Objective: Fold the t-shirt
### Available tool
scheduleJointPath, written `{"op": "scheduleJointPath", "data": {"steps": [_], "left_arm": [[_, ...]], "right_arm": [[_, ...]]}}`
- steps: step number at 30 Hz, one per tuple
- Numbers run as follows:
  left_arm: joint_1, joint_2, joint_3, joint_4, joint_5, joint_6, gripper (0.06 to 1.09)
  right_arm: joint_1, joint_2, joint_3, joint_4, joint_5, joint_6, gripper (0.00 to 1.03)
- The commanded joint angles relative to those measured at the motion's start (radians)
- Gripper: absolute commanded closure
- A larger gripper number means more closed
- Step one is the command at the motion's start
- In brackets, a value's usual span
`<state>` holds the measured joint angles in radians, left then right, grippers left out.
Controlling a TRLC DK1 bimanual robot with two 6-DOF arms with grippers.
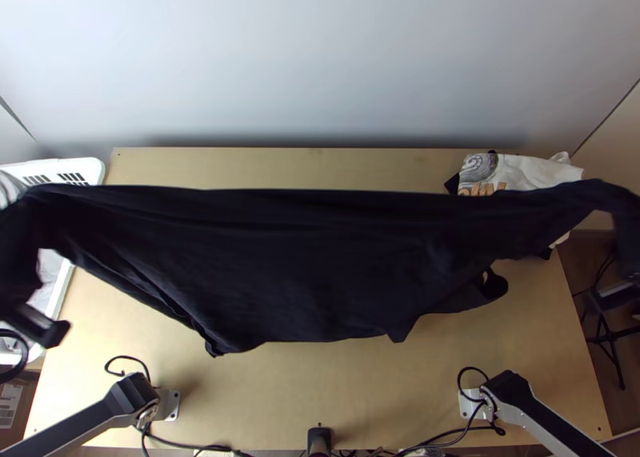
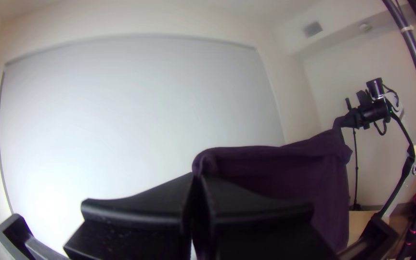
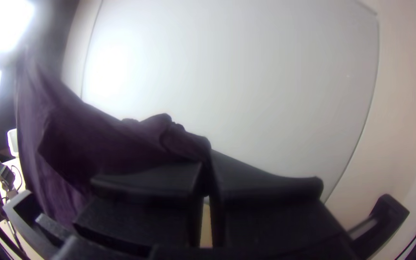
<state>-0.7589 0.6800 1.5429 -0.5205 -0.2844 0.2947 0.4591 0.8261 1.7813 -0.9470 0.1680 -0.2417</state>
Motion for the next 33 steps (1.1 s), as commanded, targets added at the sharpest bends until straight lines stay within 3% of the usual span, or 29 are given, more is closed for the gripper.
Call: {"op": "scheduleJointPath", "data": {"steps": [1,5,14,20,22,33], "left_arm": [[0.004,-0.014,-0.133,-0.026,0.017,-0.091,1.05],[0.001,-0.014,-0.267,-0.006,0.045,-0.117,1.05],[0.066,0.024,-0.575,0.277,0.054,-0.12,1.05],[0.267,0.138,-0.685,0.442,0.165,-0.169,1.05],[0.354,0.207,-0.707,0.524,0.208,-0.189,1.05],[0.514,0.635,-0.593,0.731,0.211,-0.273,1.05]], "right_arm": [[0.01,0.005,-0.109,-0.007,-0.051,0.074,1.0],[0.027,0.044,-0.189,0.016,-0.084,0.105,1.0],[0.019,0.208,-0.335,0.203,-0.137,0.102,1.0],[-0.031,0.347,-0.364,0.364,-0.147,0.102,1.0],[-0.059,0.396,-0.378,0.413,-0.167,0.105,1.0],[-0.177,0.712,-0.367,0.628,-0.199,0.124,1.0]]}}
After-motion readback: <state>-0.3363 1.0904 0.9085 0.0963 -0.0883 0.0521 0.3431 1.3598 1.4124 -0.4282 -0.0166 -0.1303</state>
